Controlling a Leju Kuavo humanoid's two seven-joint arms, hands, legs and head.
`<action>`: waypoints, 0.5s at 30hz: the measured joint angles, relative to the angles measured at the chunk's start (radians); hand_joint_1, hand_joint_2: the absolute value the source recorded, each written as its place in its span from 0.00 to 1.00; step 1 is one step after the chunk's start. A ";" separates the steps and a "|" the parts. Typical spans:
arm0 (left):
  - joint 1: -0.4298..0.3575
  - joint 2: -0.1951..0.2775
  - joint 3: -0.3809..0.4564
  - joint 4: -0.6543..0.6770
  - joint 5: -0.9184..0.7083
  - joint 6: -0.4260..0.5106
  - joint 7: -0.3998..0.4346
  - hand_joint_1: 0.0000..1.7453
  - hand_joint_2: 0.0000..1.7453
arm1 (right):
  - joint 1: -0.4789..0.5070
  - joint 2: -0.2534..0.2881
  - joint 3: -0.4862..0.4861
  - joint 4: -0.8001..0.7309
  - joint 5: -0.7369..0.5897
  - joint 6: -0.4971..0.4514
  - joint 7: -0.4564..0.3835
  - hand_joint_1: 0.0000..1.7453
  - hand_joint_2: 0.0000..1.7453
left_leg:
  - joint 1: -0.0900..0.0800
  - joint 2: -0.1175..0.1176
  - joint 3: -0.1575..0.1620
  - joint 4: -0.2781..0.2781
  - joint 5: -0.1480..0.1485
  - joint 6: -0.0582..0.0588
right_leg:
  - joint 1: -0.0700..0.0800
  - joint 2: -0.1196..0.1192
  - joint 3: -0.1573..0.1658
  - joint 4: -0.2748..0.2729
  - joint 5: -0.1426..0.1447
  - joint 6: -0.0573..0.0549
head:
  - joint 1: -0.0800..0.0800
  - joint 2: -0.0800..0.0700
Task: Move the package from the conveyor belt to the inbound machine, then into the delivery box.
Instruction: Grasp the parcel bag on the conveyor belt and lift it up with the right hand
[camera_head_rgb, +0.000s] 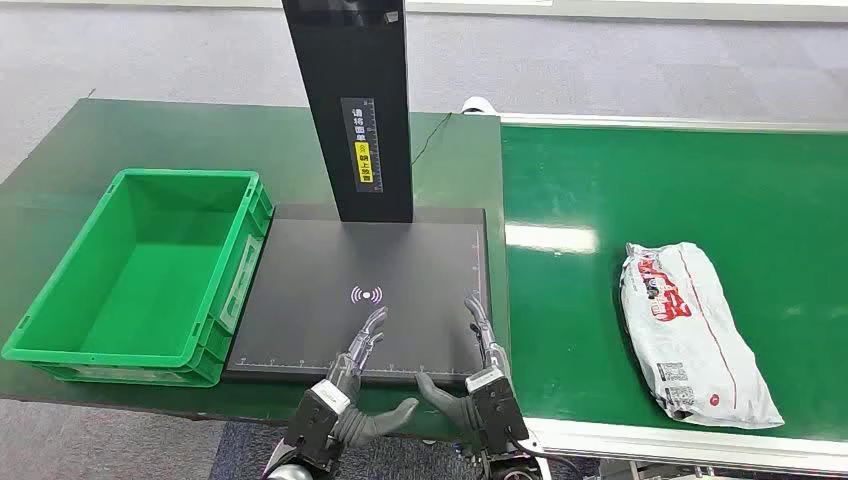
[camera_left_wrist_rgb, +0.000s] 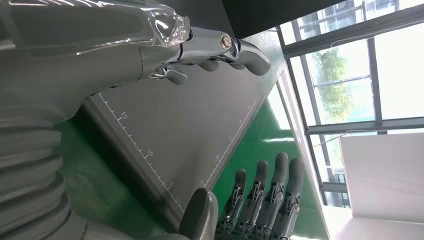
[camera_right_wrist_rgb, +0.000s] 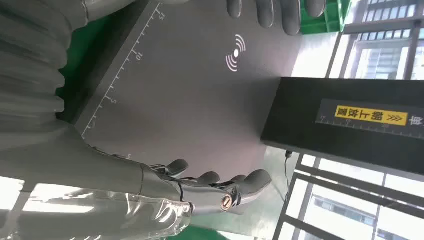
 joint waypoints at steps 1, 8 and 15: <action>0.000 0.000 0.000 0.000 0.000 0.000 0.000 0.00 1.00 | 0.000 -0.001 -0.001 0.000 0.009 -0.013 0.003 0.00 1.00 | 0.000 0.000 0.000 0.000 0.000 0.000 | 0.000 0.000 0.000 0.000 0.000 0.000 | 0.000 0.000; 0.000 0.000 -0.001 0.000 -0.004 -0.002 0.004 0.00 1.00 | -0.045 -0.037 -0.064 0.000 0.420 -0.375 0.205 0.00 1.00 | 0.000 0.000 0.000 0.000 0.000 0.000 | 0.000 0.000 0.000 0.000 0.000 0.000 | 0.000 0.000; -0.002 0.000 -0.002 0.001 -0.005 -0.012 0.002 0.00 1.00 | -0.136 -0.106 -0.209 0.039 0.689 -0.425 0.380 0.00 1.00 | 0.000 0.000 0.000 0.000 0.000 0.000 | -0.001 0.000 0.000 0.000 0.001 0.000 | 0.000 0.000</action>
